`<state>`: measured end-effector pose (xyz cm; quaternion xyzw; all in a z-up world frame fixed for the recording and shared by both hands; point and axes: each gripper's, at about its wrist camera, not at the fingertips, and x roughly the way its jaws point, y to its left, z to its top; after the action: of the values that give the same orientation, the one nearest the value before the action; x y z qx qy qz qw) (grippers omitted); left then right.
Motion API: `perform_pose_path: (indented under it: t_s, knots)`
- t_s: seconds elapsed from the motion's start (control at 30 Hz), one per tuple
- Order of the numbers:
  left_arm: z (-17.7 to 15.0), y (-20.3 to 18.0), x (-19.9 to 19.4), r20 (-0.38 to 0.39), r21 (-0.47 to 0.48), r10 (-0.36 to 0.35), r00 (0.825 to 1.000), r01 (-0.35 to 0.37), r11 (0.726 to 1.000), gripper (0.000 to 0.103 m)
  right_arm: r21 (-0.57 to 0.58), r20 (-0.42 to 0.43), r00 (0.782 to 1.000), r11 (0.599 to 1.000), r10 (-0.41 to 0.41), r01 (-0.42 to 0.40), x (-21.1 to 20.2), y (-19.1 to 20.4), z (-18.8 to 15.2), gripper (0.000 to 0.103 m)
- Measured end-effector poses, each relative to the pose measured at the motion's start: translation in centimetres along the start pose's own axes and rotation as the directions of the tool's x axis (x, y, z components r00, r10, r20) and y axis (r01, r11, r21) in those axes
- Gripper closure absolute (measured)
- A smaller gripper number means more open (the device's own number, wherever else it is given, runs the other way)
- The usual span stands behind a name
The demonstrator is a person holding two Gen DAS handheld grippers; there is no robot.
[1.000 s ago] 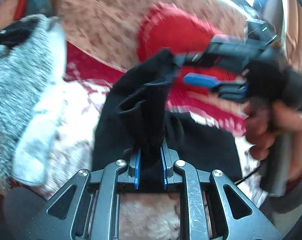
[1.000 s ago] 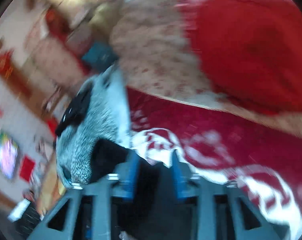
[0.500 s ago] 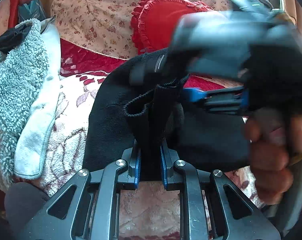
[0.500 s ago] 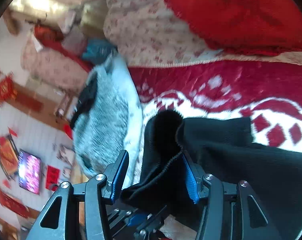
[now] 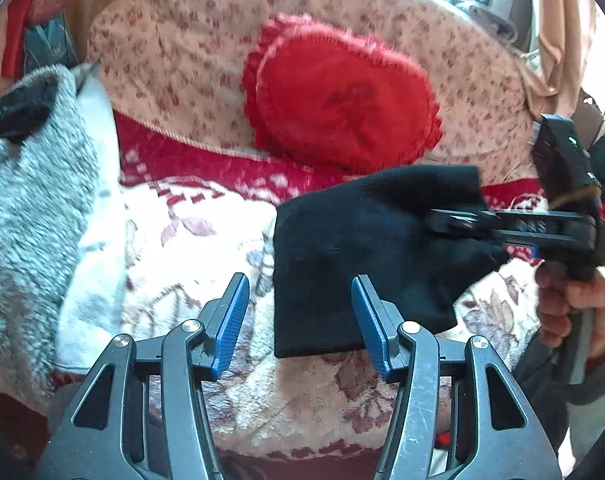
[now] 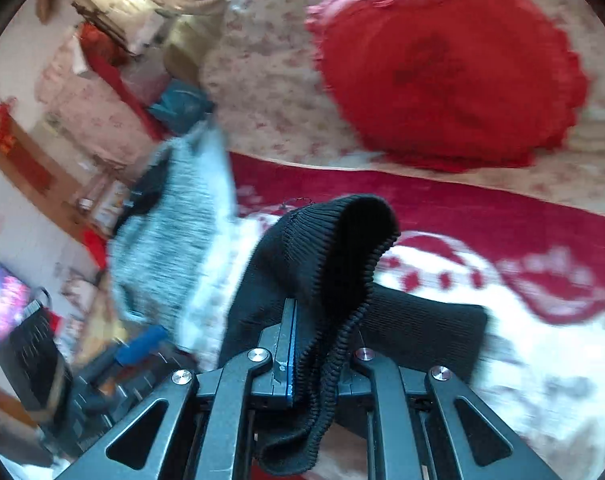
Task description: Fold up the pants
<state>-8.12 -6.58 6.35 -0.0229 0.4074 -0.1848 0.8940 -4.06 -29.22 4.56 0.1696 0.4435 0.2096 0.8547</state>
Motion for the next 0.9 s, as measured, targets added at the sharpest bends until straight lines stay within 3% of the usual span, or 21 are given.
perform_pose_path:
  t_s: [0.1, 0.17, 0.2, 0.4, 0.5, 0.63, 0.7, 0.77, 0.9]
  knots:
    - [0.2, -0.4, 3.2, -0.079, -0.015, 0.012, 0.997, -0.014, 1.0, 0.05, -0.01, -0.06, 0.988, 0.99, -0.14, 0.14, 0.7, -2.7, -1.0, 0.091]
    - [0.1, -0.8, 4.6, -0.118, -0.009, 0.037, 0.992, -0.038, 0.999, 0.05, -0.037, -0.112, 0.958, 0.965, -0.264, 0.261, 2.1, -3.7, -1.7, 0.079]
    - [0.2, -0.9, 5.2, -0.136, -0.007, 0.051, 0.989, -0.053, 0.999, 0.05, -0.016, -0.117, 0.951, 0.958, -0.287, 0.287, 2.1, -4.2, -1.9, 0.075]
    - [2.8, -1.7, 5.4, -0.1, 0.011, 0.069, 0.993, -0.068, 0.998, 0.05, 0.049, 0.024, 0.944, 0.944, -0.328, 0.326, -3.1, -4.6, -0.8, 0.075]
    - [4.0, -2.2, 7.0, -0.111, 0.009, 0.08, 0.991, -0.08, 0.997, 0.05, -0.009, 0.093, 0.952, 0.956, -0.291, 0.293, -4.3, -3.3, 0.1, 0.075]
    - [4.1, -2.1, 10.0, -0.166, -0.014, 0.109, 0.98, -0.113, 0.993, 0.05, -0.07, 0.031, 0.975, 0.973, -0.22, 0.222, 0.1, -1.6, 0.9, 0.075]
    - [4.0, -1.6, 10.9, -0.174, -0.034, 0.108, 0.979, -0.116, 0.993, 0.047, -0.069, -0.011, 0.971, 0.968, -0.241, 0.24, 2.8, -2.1, 1.0, 0.075]
    - [3.9, -0.9, 11.5, -0.173, -0.061, 0.117, 0.978, -0.129, 0.99, 0.032, -0.075, -0.053, 0.961, 0.961, -0.271, 0.267, 5.4, -2.7, 1.0, 0.075]
    - [4.1, -0.7, 12.0, -0.173, -0.074, 0.112, 0.979, -0.126, 0.989, 0.03, -0.097, -0.043, 0.956, 0.954, -0.29, 0.285, 7.7, -3.4, 1.9, 0.075]
